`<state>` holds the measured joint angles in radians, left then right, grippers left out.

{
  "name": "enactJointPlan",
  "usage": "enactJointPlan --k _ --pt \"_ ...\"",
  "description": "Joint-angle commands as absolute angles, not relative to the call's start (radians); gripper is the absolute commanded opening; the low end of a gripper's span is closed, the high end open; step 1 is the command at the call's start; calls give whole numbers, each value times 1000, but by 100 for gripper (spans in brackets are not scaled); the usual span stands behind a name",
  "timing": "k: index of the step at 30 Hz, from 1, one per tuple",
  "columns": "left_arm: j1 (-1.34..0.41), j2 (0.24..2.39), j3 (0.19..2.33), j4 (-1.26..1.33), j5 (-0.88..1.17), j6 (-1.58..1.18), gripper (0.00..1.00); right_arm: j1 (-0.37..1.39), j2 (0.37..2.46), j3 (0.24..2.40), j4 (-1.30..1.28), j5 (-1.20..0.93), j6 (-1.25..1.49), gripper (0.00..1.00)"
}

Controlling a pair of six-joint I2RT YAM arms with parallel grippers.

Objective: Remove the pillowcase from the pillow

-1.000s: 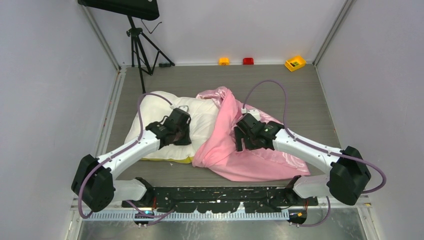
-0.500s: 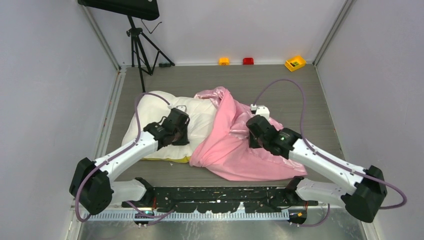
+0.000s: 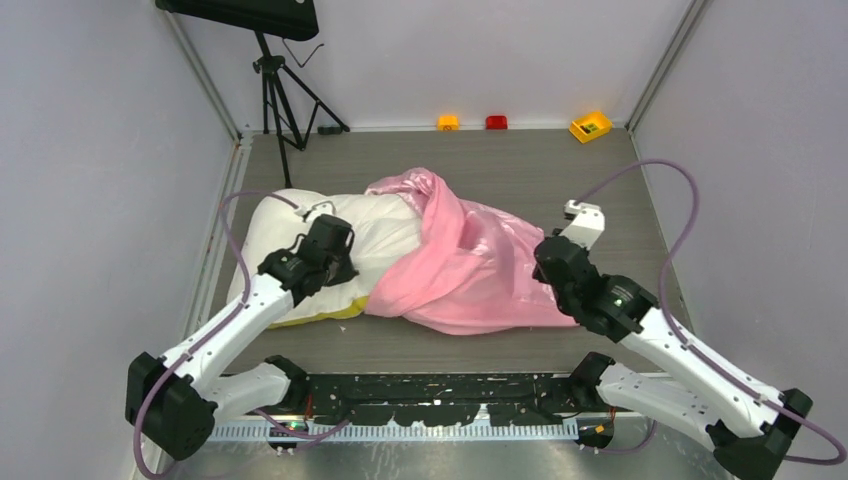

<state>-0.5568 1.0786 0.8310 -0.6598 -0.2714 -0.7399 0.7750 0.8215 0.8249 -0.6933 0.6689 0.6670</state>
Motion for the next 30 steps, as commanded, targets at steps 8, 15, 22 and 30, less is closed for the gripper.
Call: enactJointPlan --k 8,15,22,30 --pt "-430 982 808 -759 -483 -818 0 734 572 889 -820 1178 649 0" --pt "-431 992 757 -567 -215 -733 0 733 642 853 -621 477 421 77" --pt "-432 998 782 -579 -190 -684 0 734 960 874 -618 245 397 88" --pt "-431 1003 753 -555 -181 -684 0 734 1156 903 -485 124 419 90"
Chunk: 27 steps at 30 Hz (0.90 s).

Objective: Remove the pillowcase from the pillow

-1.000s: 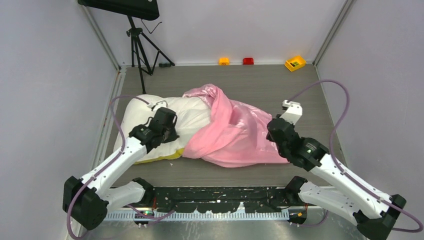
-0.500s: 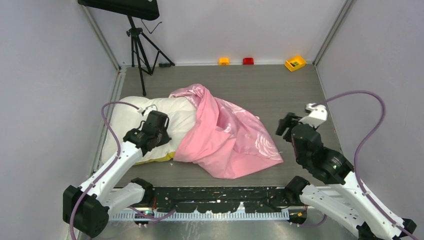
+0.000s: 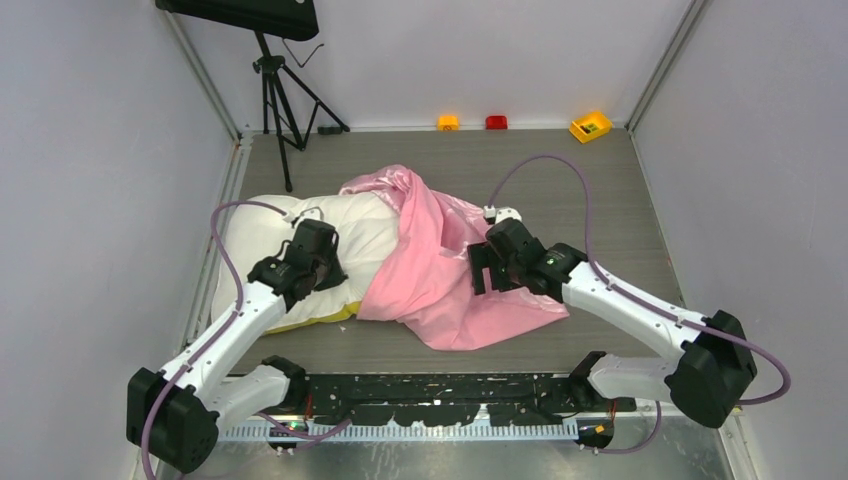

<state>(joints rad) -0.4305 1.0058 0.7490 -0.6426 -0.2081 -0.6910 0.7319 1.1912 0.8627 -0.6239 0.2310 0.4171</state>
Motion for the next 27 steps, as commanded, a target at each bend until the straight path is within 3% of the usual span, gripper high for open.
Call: enactJointPlan --k 1,10,21,24,25,27 --pt "-431 1006 756 -557 -179 -682 0 733 1147 902 -460 112 424 90" --pt "-431 1001 776 -558 -183 -666 0 732 1055 931 -422 117 464 91" --pt "-431 995 755 -553 -177 -660 0 732 1206 933 -341 187 601 83" --pt "-431 979 742 -553 -188 -658 0 727 1229 916 -335 203 617 73" --pt "-431 975 739 -554 -190 -658 0 721 1233 907 -332 199 625 66" --pt "-431 970 734 -554 -192 -658 0 711 1234 887 -320 170 636 31"
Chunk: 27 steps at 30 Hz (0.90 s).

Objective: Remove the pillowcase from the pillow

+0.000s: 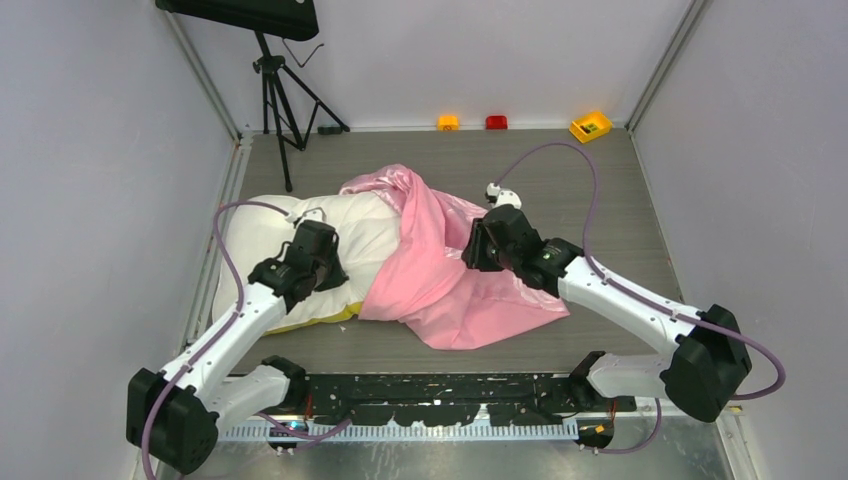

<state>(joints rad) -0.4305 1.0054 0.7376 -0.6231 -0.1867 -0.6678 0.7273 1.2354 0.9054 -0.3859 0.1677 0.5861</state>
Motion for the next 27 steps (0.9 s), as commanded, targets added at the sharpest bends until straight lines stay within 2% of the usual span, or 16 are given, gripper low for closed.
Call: enactJointPlan --k 1,3,4,13,21,27 --pt "-431 969 732 -555 -193 -657 0 706 1228 880 -318 155 643 18" --pt "-431 969 732 -557 -202 -657 0 699 1204 861 -318 161 657 3" --pt "-431 968 734 -567 -227 -663 0 693 1183 849 -323 185 664 1" --pt "-430 990 801 -726 -518 -735 0 539 838 714 -442 575 685 0" --pt "-428 981 815 -737 -534 -742 0 484 616 742 -574 998 590 0" --pt "-428 983 831 -738 -534 -747 0 484 481 780 -583 1081 637 0"
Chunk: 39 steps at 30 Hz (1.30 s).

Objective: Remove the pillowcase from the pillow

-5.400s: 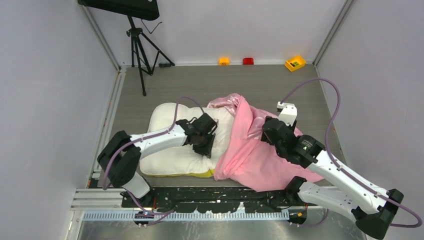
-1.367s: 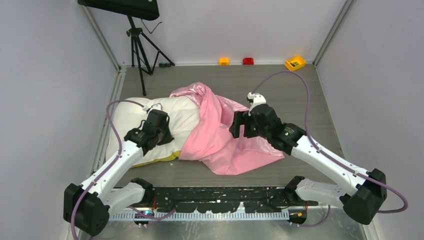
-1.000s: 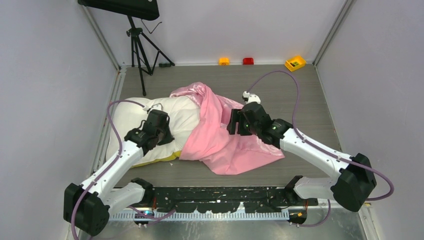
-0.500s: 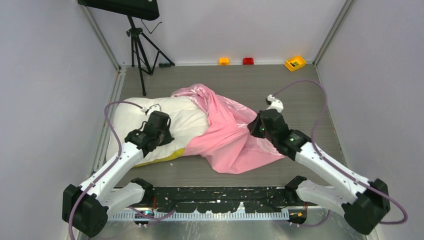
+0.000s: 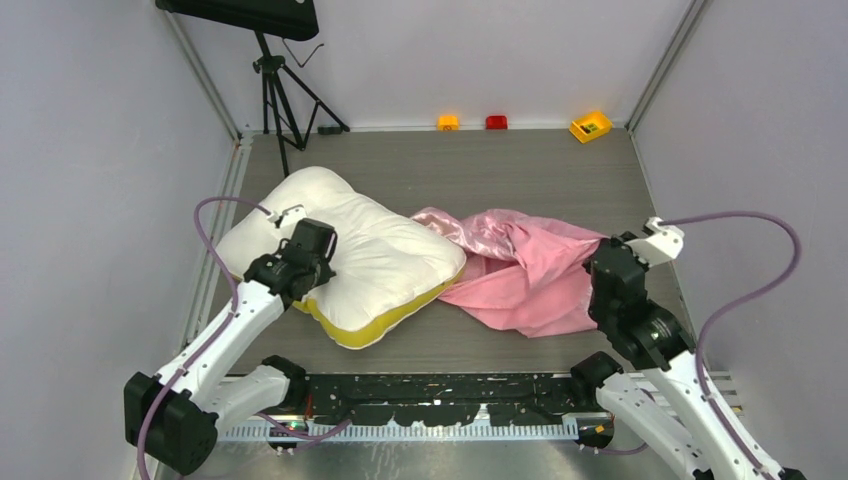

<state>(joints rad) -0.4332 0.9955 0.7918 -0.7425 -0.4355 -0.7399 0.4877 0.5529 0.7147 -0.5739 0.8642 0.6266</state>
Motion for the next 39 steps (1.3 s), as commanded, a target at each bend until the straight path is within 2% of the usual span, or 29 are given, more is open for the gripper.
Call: enactJointPlan --k 1,8,15,19,25,31,35,39 --pt "-428 986 835 -738 -527 -749 0 483 468 786 -578 1078 641 0" --pt "-428 994 819 -686 -445 -753 0 484 498 816 -554 962 627 0" --pt "-415 1015 857 -761 -549 -807 0 484 503 863 -496 1058 615 0" --pt "-382 991 894 -883 -685 -952 0 484 516 912 -439 1101 594 0" --pt "-382 825 816 -745 -694 -943 0 484 517 923 -385 1092 583 0" --pt "-381 790 823 -804 -804 -959 0 484 426 843 -283 1193 564 0" --pt "-382 815 776 -634 -631 -857 0 484 464 820 -224 1064 532 0" --pt "-382 857 745 -460 -382 -814 0 484 636 888 -264 857 550 0"
